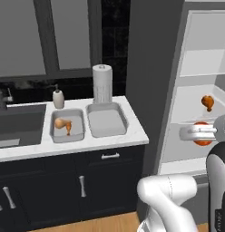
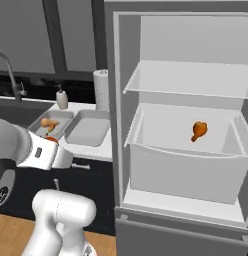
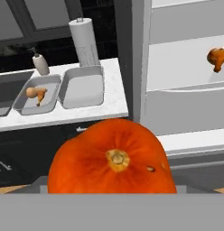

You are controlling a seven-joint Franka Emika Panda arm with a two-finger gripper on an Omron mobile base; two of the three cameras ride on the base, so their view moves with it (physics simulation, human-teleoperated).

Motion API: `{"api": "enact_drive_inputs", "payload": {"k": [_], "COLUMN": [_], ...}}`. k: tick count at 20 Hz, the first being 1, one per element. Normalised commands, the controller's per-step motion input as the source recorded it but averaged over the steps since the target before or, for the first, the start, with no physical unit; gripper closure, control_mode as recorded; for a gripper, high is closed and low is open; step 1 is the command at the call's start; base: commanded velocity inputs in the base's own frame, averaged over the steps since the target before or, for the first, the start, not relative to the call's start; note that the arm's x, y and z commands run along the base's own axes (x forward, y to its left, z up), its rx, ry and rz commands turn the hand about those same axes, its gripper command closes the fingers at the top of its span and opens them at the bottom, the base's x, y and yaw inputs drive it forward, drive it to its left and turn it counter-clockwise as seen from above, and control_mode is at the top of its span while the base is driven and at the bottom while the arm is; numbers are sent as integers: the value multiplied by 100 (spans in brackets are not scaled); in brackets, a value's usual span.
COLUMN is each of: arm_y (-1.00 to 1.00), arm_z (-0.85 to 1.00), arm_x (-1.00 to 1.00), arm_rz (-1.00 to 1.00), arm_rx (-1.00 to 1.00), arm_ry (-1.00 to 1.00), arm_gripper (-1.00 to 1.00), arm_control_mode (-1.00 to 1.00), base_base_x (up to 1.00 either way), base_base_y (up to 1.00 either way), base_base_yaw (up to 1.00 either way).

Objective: Place one squash and one chicken drumstick in each tupperware on the nearby counter, to pack two identical lunches.

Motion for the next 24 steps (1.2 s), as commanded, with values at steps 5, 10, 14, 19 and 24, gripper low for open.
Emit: {"api": "enact_drive_inputs", "payload": {"k": [5, 10, 14, 19, 24], "arm_y": [0, 0, 0, -1, -14], "arm_z": [0, 0, 0, -33, -64], "arm_x": [0, 0, 0, 85, 100], "arm_rz": [0, 0, 0, 0, 0], "arm_rx": [0, 0, 0, 0, 0], "arm_ry": [0, 0, 0, 8, 10], "arm_gripper": [100, 100, 100, 100, 100], "arm_control_mode": [100, 100, 100, -100, -100], "base_base_x": [40, 92, 69, 0, 0], "base_base_y": [100, 29, 0, 0, 0], "base_base_yaw": [0, 0, 0, 0, 0]}}
